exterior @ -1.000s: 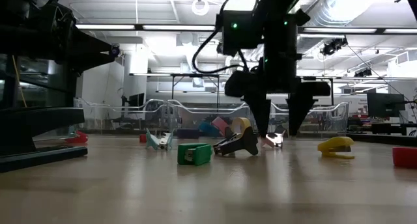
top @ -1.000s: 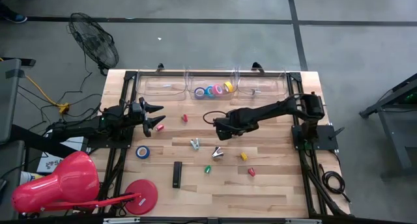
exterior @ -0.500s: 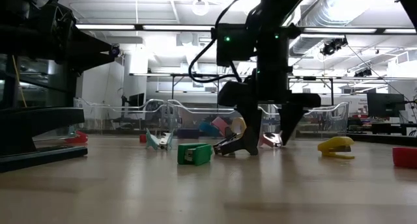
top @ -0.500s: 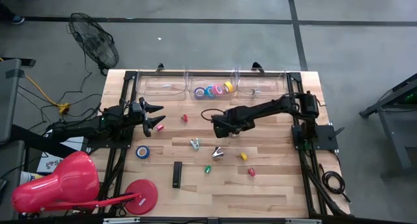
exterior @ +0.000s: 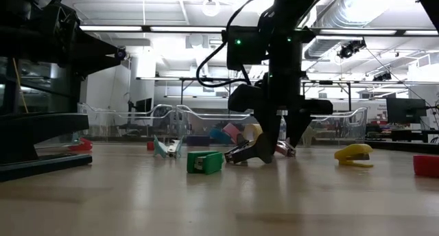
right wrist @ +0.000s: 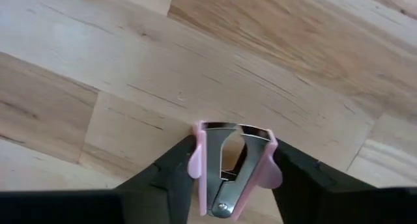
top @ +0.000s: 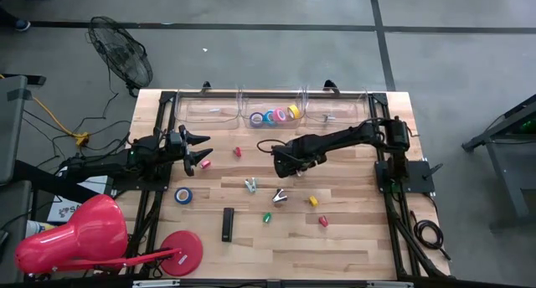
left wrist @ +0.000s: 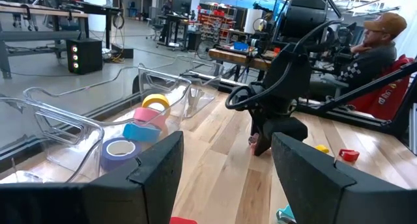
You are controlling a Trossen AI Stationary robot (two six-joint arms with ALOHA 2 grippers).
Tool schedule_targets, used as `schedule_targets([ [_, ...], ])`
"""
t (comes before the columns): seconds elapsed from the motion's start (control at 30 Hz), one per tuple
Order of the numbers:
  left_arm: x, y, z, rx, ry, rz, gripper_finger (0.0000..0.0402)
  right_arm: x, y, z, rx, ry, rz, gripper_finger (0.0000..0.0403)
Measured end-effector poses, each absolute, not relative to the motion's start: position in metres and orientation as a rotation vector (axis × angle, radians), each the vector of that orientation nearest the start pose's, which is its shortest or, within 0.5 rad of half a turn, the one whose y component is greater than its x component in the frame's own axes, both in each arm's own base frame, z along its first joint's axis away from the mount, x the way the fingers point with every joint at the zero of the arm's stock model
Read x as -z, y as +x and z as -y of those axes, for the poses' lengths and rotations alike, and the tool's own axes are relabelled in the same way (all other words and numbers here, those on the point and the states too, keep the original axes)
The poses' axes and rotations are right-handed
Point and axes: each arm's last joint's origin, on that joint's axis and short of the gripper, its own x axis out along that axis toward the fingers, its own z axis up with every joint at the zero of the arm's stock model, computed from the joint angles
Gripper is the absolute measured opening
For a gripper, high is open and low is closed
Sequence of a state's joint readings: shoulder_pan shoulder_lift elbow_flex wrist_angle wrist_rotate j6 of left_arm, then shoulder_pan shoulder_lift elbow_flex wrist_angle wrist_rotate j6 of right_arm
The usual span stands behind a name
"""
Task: Pick and place Stapler, Stapler remover, tape
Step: Put the pink staple remover into the right transparent bin
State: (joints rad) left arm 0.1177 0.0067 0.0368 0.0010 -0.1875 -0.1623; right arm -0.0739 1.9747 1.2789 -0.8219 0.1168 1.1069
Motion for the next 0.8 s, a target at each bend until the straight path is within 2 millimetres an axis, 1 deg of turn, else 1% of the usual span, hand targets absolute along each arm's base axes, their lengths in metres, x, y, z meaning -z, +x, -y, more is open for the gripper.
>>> schedule_targets([
  [0.27, -0.176, 0.094, -0.017, -0.302, -0.162, 0.055, 0.023, -0.14, 0.353, 0.037, 0.883, 0.842, -1.309, 0.0103],
  [0.4, -0.176, 0.094, -0.017, -0.302, -0.162, 0.055, 0.023, -0.147, 0.349, 0.041, 0.86, 0.838, -1.324, 0.0083],
  [0.57, -0.176, 0.094, -0.017, -0.302, -0.162, 0.055, 0.023, -0.17, 0.341, 0.053, 0.827, 0.814, -1.295, 0.0085],
  [0.67, -0.176, 0.094, -0.017, -0.302, -0.162, 0.056, 0.023, -0.187, 0.333, 0.066, 0.811, 0.788, -1.264, 0.0093],
  [0.8, -0.175, 0.094, -0.017, -0.302, -0.162, 0.055, 0.023, -0.211, 0.321, 0.088, 0.8, 0.729, -1.186, 0.009],
])
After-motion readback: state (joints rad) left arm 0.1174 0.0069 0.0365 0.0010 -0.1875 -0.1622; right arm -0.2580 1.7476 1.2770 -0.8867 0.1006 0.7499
